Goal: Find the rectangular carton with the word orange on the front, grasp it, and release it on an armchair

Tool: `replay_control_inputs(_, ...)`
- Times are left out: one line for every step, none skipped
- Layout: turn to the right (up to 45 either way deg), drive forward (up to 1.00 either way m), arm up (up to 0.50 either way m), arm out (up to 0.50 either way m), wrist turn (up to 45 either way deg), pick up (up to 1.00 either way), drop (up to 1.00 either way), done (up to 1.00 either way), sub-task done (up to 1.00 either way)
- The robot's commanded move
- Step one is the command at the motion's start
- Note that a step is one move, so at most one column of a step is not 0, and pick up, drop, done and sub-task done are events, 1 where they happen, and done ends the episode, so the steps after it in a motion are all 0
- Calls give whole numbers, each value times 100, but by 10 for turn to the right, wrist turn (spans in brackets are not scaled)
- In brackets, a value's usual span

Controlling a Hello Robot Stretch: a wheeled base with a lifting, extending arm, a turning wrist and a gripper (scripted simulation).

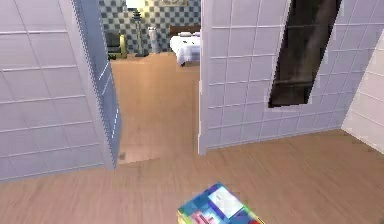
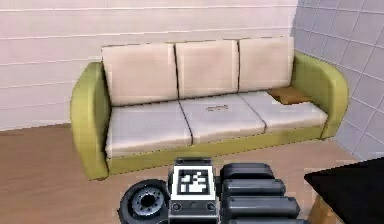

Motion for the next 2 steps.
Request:
replay_control_inputs(-120, 0, 0, 0, 0, 0, 0, 0, 0)
replay_control_inputs(0, 100, 0, 0, 0, 0, 0, 0, 0)
